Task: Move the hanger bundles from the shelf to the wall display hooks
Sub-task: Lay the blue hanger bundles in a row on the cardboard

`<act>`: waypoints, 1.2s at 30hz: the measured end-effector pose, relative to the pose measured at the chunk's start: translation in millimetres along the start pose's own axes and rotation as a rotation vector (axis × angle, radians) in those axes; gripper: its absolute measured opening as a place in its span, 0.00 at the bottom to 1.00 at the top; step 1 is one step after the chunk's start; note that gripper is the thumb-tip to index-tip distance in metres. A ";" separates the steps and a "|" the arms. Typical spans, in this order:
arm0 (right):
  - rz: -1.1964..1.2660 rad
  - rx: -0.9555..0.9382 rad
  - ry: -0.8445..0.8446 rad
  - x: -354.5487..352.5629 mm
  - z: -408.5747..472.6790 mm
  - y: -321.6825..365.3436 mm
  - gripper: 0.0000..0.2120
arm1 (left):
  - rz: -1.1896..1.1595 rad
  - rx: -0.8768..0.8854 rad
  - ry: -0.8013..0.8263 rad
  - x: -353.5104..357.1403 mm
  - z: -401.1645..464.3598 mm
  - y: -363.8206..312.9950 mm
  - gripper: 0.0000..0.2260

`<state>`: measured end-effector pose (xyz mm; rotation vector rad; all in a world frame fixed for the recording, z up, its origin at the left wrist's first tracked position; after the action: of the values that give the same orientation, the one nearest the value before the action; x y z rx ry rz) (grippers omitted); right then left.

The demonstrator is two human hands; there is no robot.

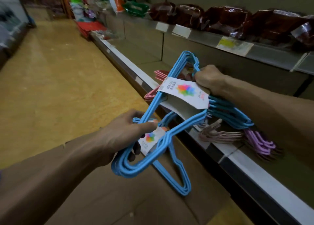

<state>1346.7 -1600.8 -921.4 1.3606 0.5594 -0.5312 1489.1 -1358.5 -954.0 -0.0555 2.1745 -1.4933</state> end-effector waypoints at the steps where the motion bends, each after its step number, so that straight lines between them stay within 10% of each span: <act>1: -0.008 -0.024 0.001 8.1 -10.0 11.6 0.13 | 0.007 -0.014 -0.033 -10.3 -5.7 6.4 0.13; 19: 0.092 -0.174 0.409 129.3 -137.0 163.2 0.09 | 0.563 0.020 -0.567 -160.1 -55.7 85.0 0.08; 29: -0.175 -0.475 0.225 139.7 -128.7 172.9 0.25 | 0.194 -0.010 -0.633 -191.4 -72.1 110.7 0.10; 36: 0.119 -0.187 0.325 125.6 -116.5 144.7 0.37 | -0.159 -0.134 -0.682 -210.1 -74.6 123.9 0.12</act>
<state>1528.3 -1469.9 -908.9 1.2988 0.7671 -0.1549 1671.4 -1180.5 -964.3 -0.6918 1.7242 -1.1688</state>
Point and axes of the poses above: each hand's wrist, its own z-axis towards the middle knuckle, its own x-axis out of the palm, y = z × x, the point moved 2 cm from there along z, towards the middle knuckle, and after that the axes turned 9 degrees about -y, right-handed, at the moved point
